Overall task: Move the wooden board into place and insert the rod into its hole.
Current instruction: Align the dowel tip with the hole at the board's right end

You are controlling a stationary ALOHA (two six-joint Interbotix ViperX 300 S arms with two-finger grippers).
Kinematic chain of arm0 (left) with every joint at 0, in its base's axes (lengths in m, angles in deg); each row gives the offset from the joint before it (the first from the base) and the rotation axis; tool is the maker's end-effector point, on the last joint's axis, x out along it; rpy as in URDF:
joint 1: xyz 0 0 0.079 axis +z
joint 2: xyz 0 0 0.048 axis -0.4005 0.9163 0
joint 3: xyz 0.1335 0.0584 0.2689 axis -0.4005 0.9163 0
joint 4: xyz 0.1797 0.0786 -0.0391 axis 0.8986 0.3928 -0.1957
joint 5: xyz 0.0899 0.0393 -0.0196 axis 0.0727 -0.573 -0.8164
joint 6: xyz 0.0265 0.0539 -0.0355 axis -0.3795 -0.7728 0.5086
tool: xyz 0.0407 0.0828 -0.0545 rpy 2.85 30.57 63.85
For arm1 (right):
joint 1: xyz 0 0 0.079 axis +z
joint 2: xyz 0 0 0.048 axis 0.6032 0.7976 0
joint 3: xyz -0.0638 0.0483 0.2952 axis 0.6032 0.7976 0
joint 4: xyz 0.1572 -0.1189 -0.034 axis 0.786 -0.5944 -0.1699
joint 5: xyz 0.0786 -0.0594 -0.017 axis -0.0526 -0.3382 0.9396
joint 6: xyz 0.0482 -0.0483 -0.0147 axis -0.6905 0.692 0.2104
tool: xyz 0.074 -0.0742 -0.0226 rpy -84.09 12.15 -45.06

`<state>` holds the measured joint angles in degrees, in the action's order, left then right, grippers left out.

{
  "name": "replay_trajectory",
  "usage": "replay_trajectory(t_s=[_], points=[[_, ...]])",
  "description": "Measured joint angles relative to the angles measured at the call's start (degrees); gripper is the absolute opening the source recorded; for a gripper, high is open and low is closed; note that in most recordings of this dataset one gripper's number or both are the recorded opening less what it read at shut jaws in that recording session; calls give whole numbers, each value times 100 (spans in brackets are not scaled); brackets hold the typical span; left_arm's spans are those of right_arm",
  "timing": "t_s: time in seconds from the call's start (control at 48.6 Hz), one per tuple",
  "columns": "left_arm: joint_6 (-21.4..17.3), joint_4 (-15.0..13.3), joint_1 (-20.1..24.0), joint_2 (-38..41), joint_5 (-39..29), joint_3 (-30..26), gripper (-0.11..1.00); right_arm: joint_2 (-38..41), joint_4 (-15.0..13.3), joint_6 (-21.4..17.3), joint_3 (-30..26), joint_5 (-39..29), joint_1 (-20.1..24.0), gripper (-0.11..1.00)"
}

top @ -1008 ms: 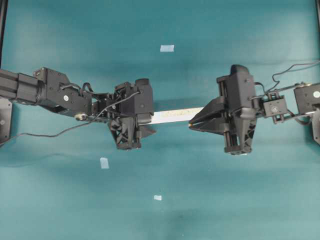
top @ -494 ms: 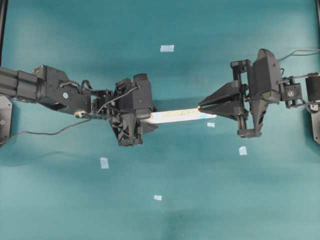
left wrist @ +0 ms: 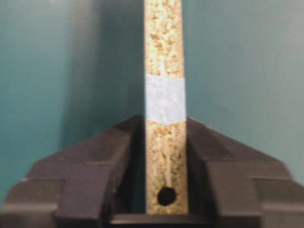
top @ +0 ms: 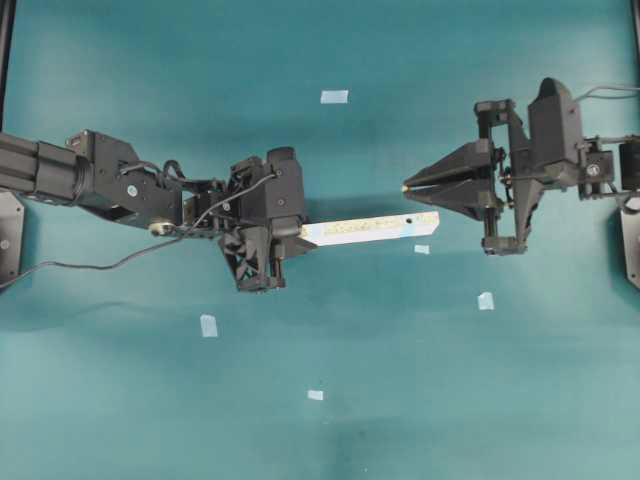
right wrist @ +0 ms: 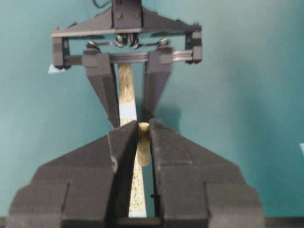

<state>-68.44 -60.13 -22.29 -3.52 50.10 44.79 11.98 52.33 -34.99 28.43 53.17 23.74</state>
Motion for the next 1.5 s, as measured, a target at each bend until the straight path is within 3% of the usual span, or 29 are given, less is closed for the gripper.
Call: replay_trajectory(t_s=[0.391, 0.7, 0.864, 1.153, 1.502], points=[[0, 0, -26, 44, 26, -9, 22, 132, 0, 114, 132, 589, -185, 11], [0, 9, -44, 70, 26, -53, 22, 1020, 149, 229, 439, 2329, -255, 11], [0, 0, -53, 79, 18, -62, 22, 1547, 158, 246, 431, 2900, -255, 11], [0, 0, -62, 79, 9, -53, 22, 2197, 132, 272, 439, 3296, -255, 11], [0, 0, -62, 70, 9, -53, 22, 2303, 62, 272, 466, 3313, -185, 11]])
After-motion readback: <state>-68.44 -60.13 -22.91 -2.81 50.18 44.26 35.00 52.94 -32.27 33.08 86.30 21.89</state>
